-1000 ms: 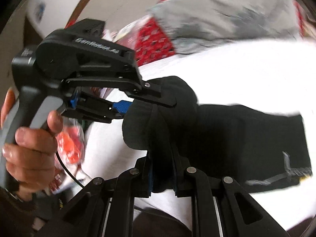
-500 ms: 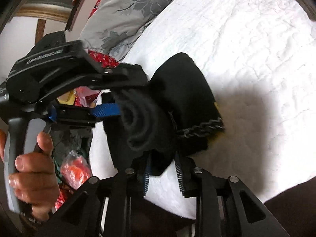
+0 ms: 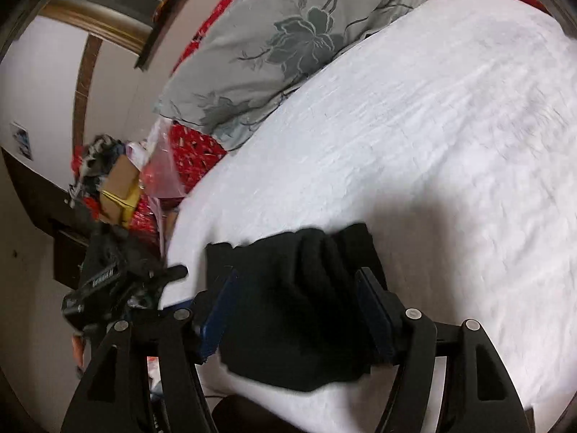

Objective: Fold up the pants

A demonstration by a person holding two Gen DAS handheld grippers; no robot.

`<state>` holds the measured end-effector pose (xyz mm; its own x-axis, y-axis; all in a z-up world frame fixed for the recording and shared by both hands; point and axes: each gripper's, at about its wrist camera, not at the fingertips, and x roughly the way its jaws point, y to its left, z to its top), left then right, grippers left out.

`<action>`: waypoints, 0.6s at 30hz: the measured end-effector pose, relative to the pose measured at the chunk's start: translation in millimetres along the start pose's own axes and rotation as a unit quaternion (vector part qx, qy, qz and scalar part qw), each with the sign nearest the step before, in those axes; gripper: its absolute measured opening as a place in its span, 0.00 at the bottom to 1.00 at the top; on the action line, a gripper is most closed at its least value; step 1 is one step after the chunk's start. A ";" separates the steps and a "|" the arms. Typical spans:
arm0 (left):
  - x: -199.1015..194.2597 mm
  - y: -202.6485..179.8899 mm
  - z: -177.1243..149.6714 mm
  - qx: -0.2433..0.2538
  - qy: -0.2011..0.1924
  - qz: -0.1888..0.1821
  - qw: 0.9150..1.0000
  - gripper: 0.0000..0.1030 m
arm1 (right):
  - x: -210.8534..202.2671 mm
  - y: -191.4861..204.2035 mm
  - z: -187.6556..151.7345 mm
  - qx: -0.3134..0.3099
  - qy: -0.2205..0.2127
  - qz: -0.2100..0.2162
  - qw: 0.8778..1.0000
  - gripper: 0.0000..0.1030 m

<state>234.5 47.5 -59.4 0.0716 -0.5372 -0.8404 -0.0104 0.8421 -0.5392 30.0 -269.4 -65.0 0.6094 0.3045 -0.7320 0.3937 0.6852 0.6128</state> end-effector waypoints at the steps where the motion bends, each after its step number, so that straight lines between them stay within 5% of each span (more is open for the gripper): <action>1: 6.1 0.9 1.3 -0.002 0.000 -0.006 1.000 0.83 | 3.2 0.3 -0.4 0.000 0.002 -0.006 1.000 0.68; 4: 36.3 5.6 5.0 -0.020 0.010 -0.011 1.000 0.81 | 20.1 -2.9 0.2 -0.002 0.016 -0.034 0.999 0.68; 5: 49.9 7.2 6.4 -0.026 0.015 -0.014 0.999 0.69 | 24.2 -3.8 -0.6 -0.006 0.018 -0.035 0.999 0.60; 6: 58.1 8.8 7.5 -0.035 0.021 -0.020 0.999 0.45 | 26.8 -5.8 -0.7 -0.011 0.022 -0.033 0.999 0.46; 7: 64.7 7.4 9.3 -0.042 0.025 -0.021 0.999 0.44 | 31.8 -4.1 0.2 -0.020 0.031 -0.034 0.999 0.27; 8: 66.7 6.0 11.0 -0.048 0.018 -0.017 0.999 0.45 | 35.4 -2.5 2.4 -0.031 0.042 -0.038 0.998 0.26; 11: 66.9 6.3 16.2 -0.055 -0.004 -0.036 0.998 0.42 | 23.8 4.8 13.3 -0.051 0.025 -0.022 0.998 0.23; 14: 84.5 13.7 18.2 -0.066 0.010 -0.016 0.998 0.43 | 31.1 -2.0 20.1 -0.056 0.036 -0.035 0.997 0.23; 18: 77.6 12.0 13.6 -0.052 0.004 -0.003 0.999 0.58 | 41.8 -14.5 15.1 -0.040 0.048 -0.044 0.997 0.27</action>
<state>253.5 16.6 -130.3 0.0647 -0.5428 -0.8374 -0.1144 0.8296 -0.5465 60.1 -276.6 -100.0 0.5042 0.3005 -0.8096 0.3836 0.7620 0.5217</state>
